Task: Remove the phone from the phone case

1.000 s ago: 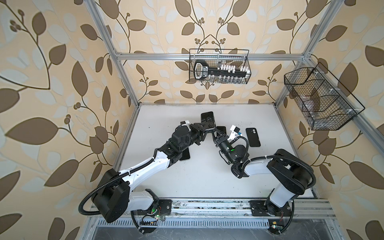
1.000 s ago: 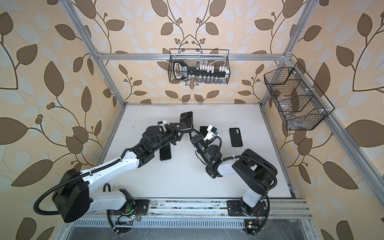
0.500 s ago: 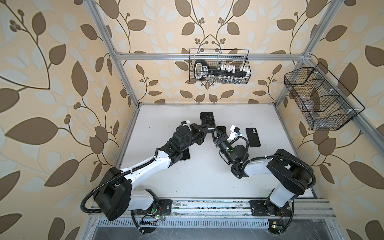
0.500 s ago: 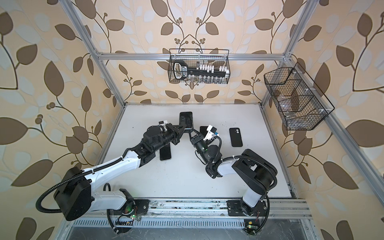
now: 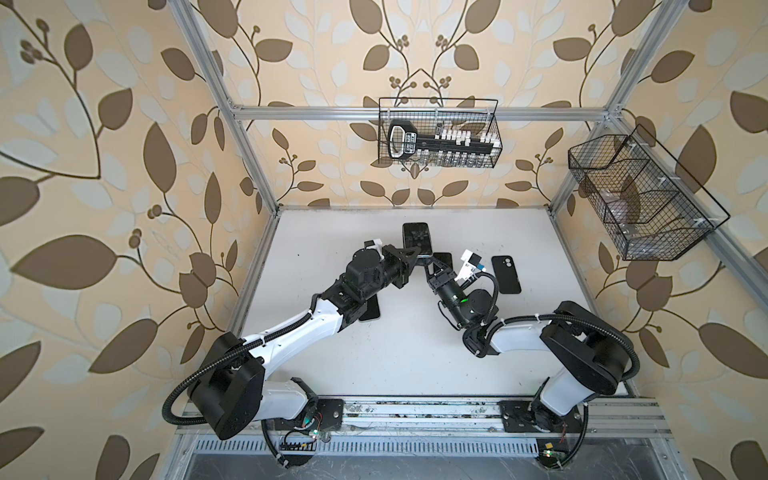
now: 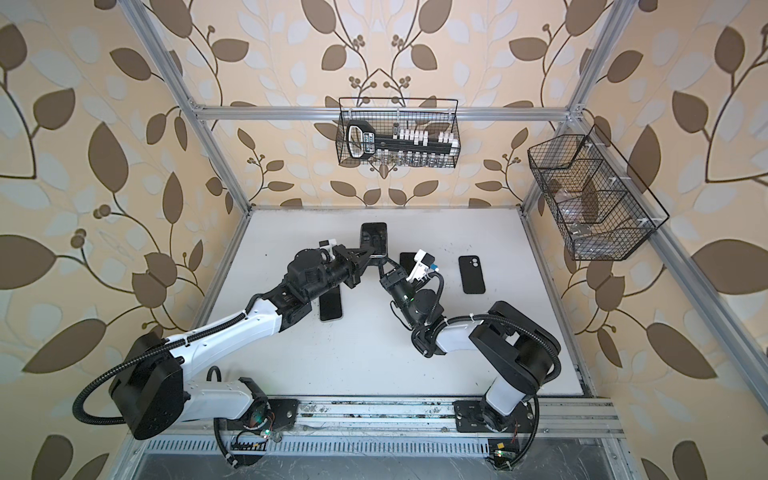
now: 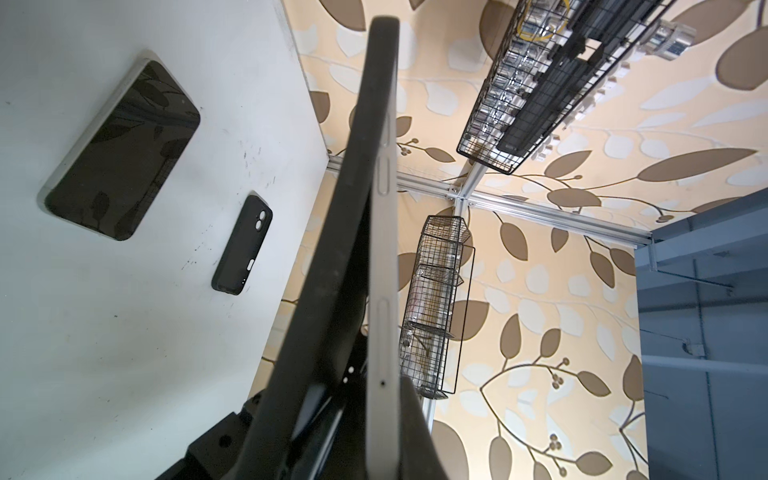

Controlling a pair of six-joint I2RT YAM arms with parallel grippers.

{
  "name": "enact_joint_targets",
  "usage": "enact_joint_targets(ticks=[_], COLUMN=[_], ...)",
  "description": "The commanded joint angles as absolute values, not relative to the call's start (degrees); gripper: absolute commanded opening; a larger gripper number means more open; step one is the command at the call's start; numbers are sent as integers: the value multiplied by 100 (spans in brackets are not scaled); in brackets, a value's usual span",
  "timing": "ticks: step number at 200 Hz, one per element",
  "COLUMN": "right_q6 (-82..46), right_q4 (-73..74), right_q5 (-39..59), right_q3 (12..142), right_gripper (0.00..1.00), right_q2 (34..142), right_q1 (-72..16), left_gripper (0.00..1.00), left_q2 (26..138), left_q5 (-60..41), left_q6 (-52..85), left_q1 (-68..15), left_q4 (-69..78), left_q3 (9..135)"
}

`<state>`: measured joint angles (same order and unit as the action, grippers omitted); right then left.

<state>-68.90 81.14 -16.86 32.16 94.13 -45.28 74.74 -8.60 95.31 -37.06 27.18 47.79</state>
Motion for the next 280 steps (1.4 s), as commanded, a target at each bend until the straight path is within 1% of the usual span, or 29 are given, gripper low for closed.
enact_joint_targets(ticks=[1,100,154,204,229,260,280], right_q6=[-6614,-6568,-6566,-6398,-6320,-6338,-6370], right_q4=[8060,7915,8085,7856,7354,6419,5840], right_q5=[-1626,-1789,-1791,-1733,-1437,-624,-18], right_q3=[3269,3026,2893,2639,2465,2285,2161], right_gripper=[0,0,0,0,0,0,0], right_q2=[9410,9744,9905,9505,9072,8534,8266], right_q1=[-4616,-4362,-4130,-3876,-3551,-2833,-2258], left_gripper=[0,0,0,0,0,0,0], left_q2=[7335,7097,7069,7051,7010,6991,6957], left_q5=[-973,-907,-884,-869,-791,-761,-894], left_q6=[9604,9487,9468,9357,9019,8611,8529], left_q1=[-3810,-3935,-4084,-4104,-4098,-4029,-3808], left_q4=[3333,3314,3240,3133,2898,2719,2665], left_q3=[5327,5699,5783,5675,5656,5565,5391])
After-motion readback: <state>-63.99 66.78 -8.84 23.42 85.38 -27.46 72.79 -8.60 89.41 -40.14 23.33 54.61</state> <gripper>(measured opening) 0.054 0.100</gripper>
